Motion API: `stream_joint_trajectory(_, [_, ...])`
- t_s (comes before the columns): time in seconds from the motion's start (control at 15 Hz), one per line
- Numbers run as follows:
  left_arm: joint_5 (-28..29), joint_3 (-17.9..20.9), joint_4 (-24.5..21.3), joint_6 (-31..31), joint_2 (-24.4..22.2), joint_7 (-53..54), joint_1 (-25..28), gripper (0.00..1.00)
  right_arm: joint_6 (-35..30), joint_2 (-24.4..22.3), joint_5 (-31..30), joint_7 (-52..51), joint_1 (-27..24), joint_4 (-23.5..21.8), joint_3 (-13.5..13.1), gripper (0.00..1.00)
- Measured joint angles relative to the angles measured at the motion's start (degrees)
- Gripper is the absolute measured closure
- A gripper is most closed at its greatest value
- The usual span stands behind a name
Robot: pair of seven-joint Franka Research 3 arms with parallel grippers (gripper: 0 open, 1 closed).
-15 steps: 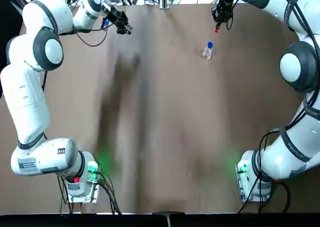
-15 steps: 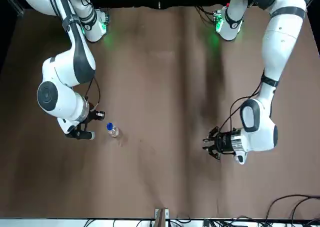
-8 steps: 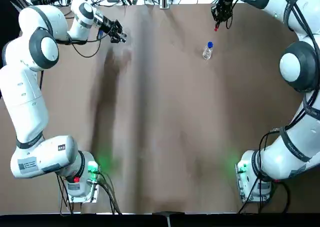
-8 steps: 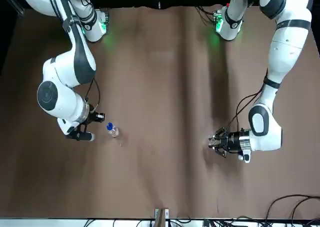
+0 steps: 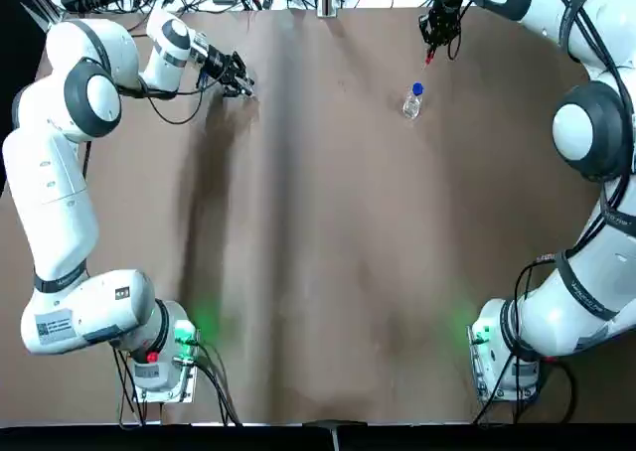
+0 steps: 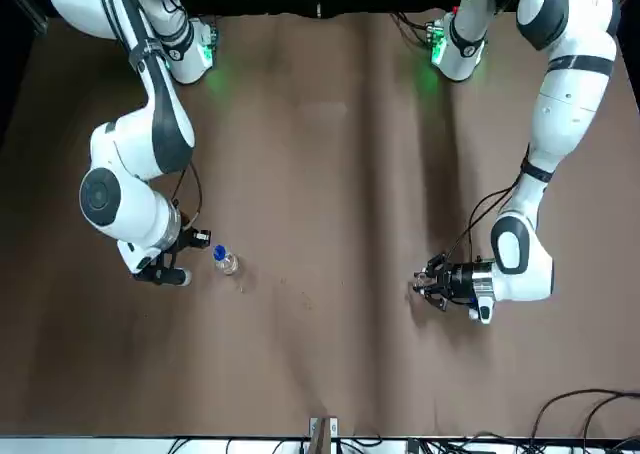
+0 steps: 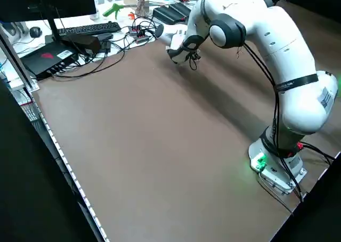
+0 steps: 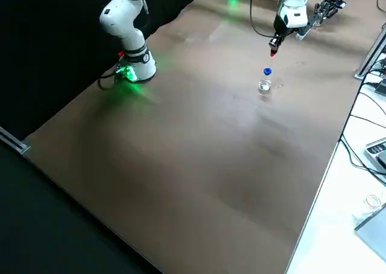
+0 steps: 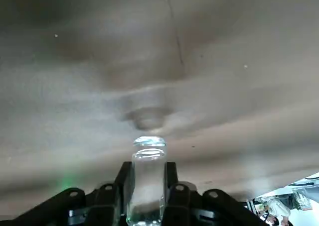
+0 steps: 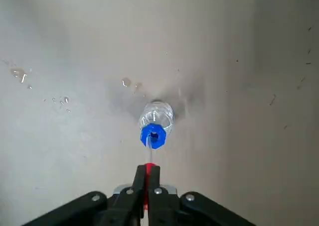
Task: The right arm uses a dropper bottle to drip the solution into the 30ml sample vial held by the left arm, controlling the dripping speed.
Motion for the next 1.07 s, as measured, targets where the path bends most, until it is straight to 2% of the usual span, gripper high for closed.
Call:
stream_joint_trajectory(0.73, [0.01, 0.39, -0.02, 0.09, 1.28, 0.31, -0.24, 0.62, -0.05, 0.0, -0.26, 0.0, 0.02, 0.0, -0.01, 0.96])
stream_joint_trajectory(1.07, [0.01, 0.4, 0.1, 0.12, 1.28, 0.33, -0.24, 0.17, -0.05, 0.0, -0.29, 0.0, -0.14, 0.0, -0.23, 0.96])
